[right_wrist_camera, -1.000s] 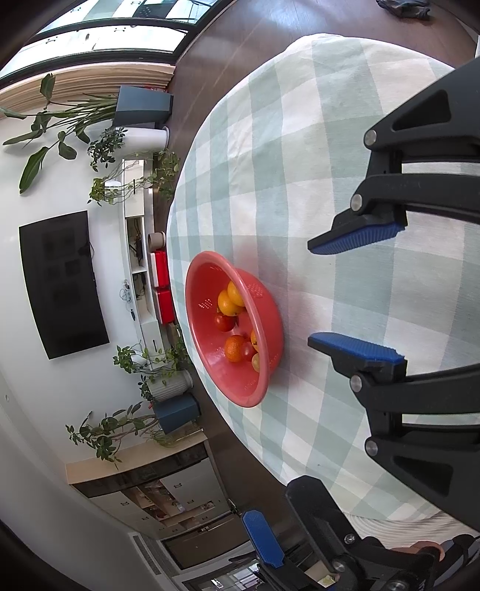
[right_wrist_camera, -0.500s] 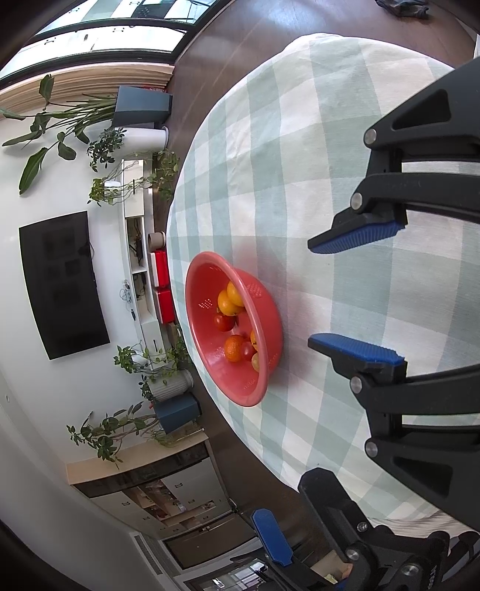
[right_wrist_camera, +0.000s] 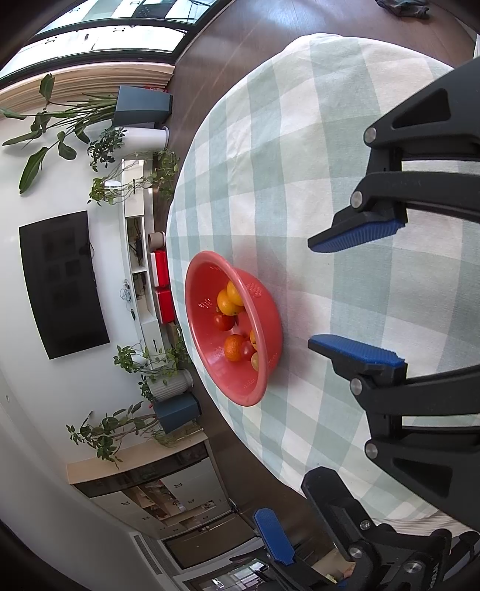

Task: Organize fruits

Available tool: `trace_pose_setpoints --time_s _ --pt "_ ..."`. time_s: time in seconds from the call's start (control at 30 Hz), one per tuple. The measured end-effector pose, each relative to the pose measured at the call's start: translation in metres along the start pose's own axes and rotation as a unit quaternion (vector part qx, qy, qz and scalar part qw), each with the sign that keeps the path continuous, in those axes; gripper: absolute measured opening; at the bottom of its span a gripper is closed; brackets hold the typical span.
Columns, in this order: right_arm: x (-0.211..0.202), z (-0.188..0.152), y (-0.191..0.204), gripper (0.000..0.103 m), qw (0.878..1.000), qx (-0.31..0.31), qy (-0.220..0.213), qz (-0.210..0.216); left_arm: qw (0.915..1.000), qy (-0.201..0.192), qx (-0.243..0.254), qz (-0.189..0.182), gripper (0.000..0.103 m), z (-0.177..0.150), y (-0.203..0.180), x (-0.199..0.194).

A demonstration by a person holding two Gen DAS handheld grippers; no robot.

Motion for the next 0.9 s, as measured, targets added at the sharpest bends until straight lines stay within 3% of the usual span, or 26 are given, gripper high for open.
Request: trace_pose_setpoints --time_s 0.37,0.9 --pt "0.0 0.0004 0.0002 0.05 1.0 0.0 0.0 0.0 0.9999 0.001 0.0 -0.015 0.1 -0.0027 -0.0019 -0.0001" --pt "-0.0019 -0.0034 0.0002 0.05 1.0 -0.001 0.0 0.001 0.9999 -0.004 0.005 0.01 0.1 -0.0023 -0.0019 -0.002"
Point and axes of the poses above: each gripper's, at about its wrist camera, not at the fingertips, and x roughly the way its jaws point, y to its left, z to its top, the point moved 7 cm from there along x, roughly the way its jaws point, and after that the axes turned 1 degree about x, right-handed, at the moved point
